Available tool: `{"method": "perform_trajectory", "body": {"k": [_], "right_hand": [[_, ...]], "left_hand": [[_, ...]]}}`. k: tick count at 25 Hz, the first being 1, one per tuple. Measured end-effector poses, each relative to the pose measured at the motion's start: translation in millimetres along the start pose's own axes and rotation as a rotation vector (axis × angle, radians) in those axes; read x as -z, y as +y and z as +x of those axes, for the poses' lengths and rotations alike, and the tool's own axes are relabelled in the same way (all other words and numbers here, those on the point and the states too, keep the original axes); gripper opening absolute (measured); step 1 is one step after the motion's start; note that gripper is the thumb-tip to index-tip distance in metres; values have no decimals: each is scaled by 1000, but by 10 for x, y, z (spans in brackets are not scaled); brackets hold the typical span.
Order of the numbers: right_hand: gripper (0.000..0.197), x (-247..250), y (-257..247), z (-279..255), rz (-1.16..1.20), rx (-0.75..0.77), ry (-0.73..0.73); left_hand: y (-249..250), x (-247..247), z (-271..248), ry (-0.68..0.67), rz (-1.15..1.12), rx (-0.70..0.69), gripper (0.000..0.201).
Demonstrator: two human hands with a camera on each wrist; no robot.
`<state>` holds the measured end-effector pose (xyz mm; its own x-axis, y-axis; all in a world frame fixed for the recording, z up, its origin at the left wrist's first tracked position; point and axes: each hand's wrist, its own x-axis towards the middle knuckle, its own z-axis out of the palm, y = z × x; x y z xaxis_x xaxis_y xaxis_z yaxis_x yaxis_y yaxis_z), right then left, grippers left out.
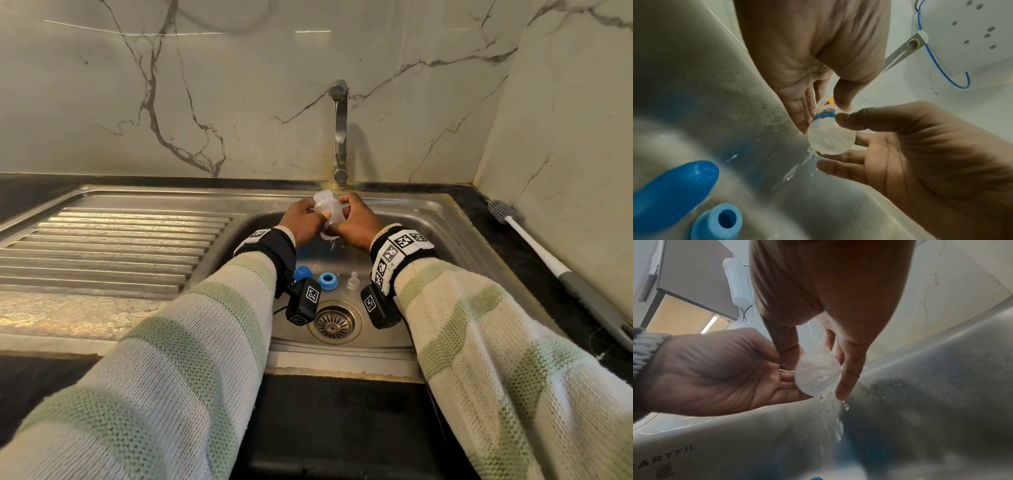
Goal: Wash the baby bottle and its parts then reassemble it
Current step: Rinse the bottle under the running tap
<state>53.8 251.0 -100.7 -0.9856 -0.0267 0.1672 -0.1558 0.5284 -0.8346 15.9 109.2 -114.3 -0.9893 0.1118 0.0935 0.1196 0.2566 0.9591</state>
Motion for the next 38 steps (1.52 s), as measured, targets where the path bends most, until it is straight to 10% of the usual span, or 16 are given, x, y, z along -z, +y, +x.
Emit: {"method": "perform_trajectory", "body": {"k": [12,23,38], "right_hand": [[43,-38,48,110,14,47,178],[58,15,-27,41,89,-126,80],[55,70,-64,-230,-94,4,84]], "left_hand": [[39,-17,17,71,-187,87,43],[70,-41,-74,80,-4,-113,42],[219,71,-355,33,368,-72,13]]}}
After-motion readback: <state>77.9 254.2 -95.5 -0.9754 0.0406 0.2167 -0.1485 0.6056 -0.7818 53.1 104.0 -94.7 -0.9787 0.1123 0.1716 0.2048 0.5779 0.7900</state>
